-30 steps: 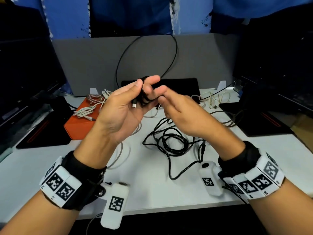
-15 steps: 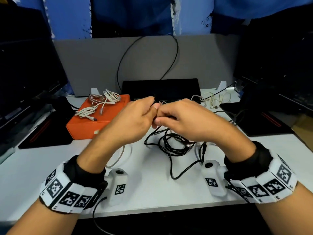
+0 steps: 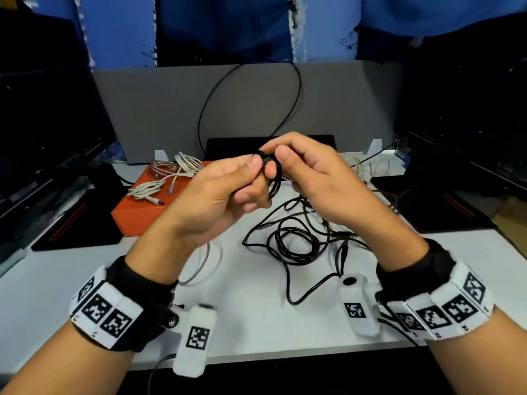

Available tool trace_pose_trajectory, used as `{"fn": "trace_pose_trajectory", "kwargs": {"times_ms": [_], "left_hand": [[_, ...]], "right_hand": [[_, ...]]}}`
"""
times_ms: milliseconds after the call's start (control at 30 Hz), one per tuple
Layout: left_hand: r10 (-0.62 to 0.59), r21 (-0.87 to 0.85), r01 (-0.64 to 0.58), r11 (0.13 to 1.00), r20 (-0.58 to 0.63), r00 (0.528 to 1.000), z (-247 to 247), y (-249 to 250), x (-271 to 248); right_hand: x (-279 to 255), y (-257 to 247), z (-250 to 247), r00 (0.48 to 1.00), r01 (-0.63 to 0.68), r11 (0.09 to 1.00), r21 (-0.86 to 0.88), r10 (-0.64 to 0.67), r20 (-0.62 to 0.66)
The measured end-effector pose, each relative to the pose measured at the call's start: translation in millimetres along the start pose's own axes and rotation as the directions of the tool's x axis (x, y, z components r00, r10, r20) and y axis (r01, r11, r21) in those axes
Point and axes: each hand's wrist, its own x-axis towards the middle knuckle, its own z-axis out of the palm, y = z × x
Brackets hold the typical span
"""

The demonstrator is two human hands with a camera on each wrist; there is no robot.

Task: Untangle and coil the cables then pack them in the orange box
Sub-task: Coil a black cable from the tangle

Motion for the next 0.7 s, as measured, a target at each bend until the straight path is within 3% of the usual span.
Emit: {"fn": "trace_pose_trajectory", "kwargs": {"times_ms": [100,267,433,600,667,700], "left_hand": [[-0.029,-0.229,0.034,0.973,0.029,0.999,6,-4,1],[-0.036,-0.293,0.039,0.955,0.016,0.999,8,-1,1],[-0.030,-0.228,0.034,0.973,0.020,0.999,7,5,-3],[-0.029,-0.043,0.029,0.999,-0.011,1.000,10,16,-9],[-0.026,-0.073,0.025,0.997,-0.021,0.999,12,17,-10],[-0.009,-0.105,0.007,0.994,-0.020,1.000,13,17,-9]], "right_hand": [[-2,1,8,0.998,-0.063,0.997,0.036,0.063,-0.011],[-6,-7,10,0.985,-0.170,0.968,0.183,0.161,0.064],[-9,-13,10,1.000,-0.010,0.997,-0.072,0.010,-0.005],[-9,-18,3,0.995,0.091,0.961,-0.262,-0.077,0.061],[-11,-22,4,0.994,0.111,0.967,-0.231,-0.103,0.048],[-12,-24,7,0.994,0.108,0.986,-0.128,-0.105,0.024]]}}
